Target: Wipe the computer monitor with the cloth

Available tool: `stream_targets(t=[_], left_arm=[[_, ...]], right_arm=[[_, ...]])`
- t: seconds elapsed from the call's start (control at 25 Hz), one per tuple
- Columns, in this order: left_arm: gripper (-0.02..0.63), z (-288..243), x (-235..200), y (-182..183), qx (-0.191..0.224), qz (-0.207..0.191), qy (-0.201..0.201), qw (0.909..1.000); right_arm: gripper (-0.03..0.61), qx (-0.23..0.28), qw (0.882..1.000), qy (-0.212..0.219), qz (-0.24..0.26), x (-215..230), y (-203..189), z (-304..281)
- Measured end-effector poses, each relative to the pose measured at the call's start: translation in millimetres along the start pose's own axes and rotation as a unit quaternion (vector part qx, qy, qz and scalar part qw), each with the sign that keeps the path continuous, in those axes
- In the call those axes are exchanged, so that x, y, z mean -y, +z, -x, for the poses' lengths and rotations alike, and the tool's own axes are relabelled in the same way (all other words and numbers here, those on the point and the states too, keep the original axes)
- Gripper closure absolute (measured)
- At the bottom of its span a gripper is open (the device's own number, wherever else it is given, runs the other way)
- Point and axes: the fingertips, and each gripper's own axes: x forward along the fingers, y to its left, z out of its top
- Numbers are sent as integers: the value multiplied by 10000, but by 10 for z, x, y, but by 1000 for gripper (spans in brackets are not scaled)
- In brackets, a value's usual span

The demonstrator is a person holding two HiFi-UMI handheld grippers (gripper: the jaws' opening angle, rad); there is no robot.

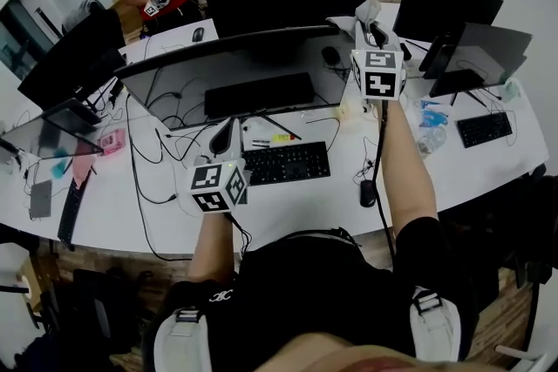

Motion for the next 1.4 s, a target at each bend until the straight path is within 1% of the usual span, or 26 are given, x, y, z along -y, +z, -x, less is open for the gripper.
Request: stream_targets(t=[0.2, 0.36, 0.52, 0.76, 0.84, 0.96, 1.08, 1.4], left_arm=[[563, -20, 40, -20, -32, -51, 55, 10000], [563, 9, 94, -8, -16, -142, 52, 9999], [563, 16, 110, 41, 15, -175, 75, 9998], [563, -5, 135, 12, -44, -229, 77, 9997], [563, -7, 138, 29, 30, -212, 69, 9997], [563, -6, 145, 43, 106, -202, 68, 9997], [563, -32, 148, 13, 71, -191, 74, 9998], [563, -61, 98, -95, -46, -131, 186, 9997]], right_arm=[[546, -91, 9999, -56, -105, 158, -144, 6], [546, -66, 9994, 160, -316, 142, -306, 7], [546, -165, 9984, 332, -435, 82, -465, 7], [546, -222, 9977, 515, -383, -51, -720, 28], [546, -253, 9976, 546, -344, -79, -794, 26], [546, -355, 9965, 623, -441, -123, -908, 22], [546, -467, 9956, 661, -466, -149, -1022, 21], [546, -706, 9936, 841, -282, -256, -1369, -15]])
